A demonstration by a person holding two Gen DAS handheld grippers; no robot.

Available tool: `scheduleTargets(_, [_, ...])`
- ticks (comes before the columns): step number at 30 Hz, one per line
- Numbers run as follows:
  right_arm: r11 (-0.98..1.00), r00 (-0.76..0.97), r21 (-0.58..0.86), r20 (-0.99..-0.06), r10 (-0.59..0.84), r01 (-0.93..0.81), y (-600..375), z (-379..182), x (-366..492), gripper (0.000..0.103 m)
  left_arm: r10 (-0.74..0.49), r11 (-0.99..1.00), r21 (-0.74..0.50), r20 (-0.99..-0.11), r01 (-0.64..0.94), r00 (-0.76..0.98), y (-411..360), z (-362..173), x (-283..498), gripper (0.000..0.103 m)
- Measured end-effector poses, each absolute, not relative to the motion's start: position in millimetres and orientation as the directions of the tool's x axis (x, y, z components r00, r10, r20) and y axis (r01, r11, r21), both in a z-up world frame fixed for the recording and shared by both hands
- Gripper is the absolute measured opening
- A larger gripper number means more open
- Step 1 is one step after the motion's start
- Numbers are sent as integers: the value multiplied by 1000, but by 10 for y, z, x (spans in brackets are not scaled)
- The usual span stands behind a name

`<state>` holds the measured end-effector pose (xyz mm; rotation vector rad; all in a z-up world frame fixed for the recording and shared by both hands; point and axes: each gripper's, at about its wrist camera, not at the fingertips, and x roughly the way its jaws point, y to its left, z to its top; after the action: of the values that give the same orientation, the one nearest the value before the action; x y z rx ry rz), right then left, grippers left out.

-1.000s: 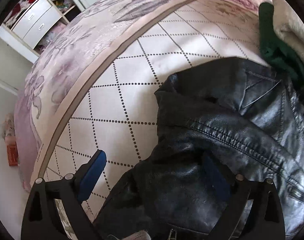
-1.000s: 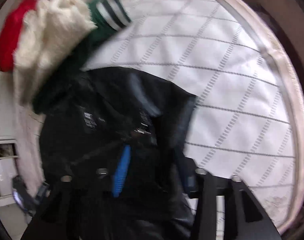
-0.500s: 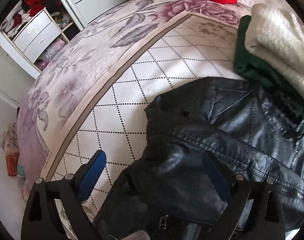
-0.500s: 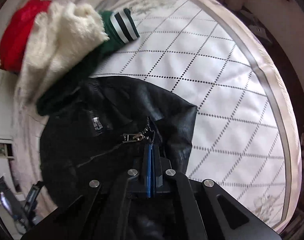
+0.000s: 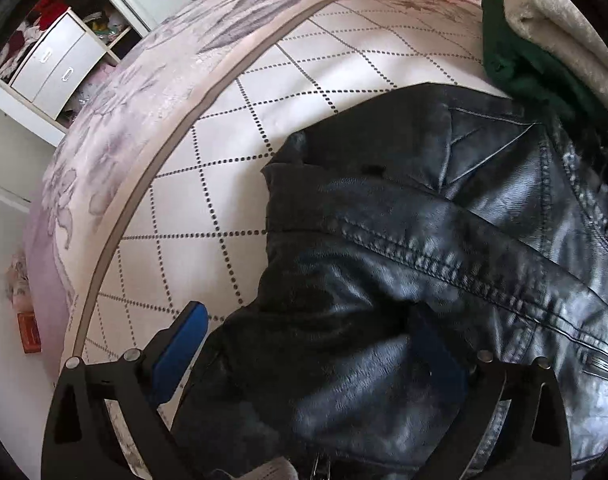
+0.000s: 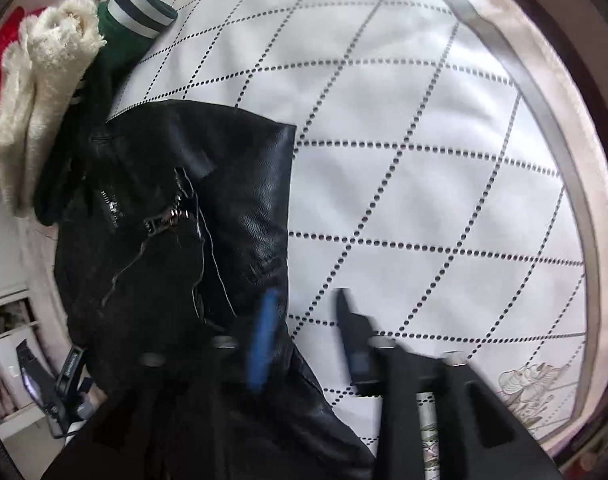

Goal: Fold large clothes

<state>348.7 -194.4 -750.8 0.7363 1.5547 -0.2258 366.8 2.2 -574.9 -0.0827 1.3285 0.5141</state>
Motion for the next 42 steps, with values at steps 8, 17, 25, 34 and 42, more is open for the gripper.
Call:
scheduleTargets(8, [679, 51, 382, -890, 453, 627, -1963, -7698, 3214, 46, 353, 901, 279, -917, -333, 186, -255, -5437, 3344, 103])
scheduleTargets(17, [923, -121, 229, -953, 277, 310, -1544, -7751, 2933, 17, 382, 912, 339, -907, -231, 177, -536, -5555, 2973, 103])
scheduleTargets(25, [600, 71, 329, -908, 412, 729, -2059, -7850, 2568, 7, 348, 922, 315, -929, -223, 128, -344, -5873, 2963, 103])
scheduleTargets(34, [735, -90, 271, -907, 411, 622, -1615, -7649, 2262, 8, 298, 951, 264, -923, -163, 242, -309, -5299, 2707, 103])
scheduleTargets(42, [907, -147, 128, -968, 202, 402, -1599, -7123, 2139, 62, 375, 924, 376, -856, -68, 357, -1115, -4876, 2061, 103])
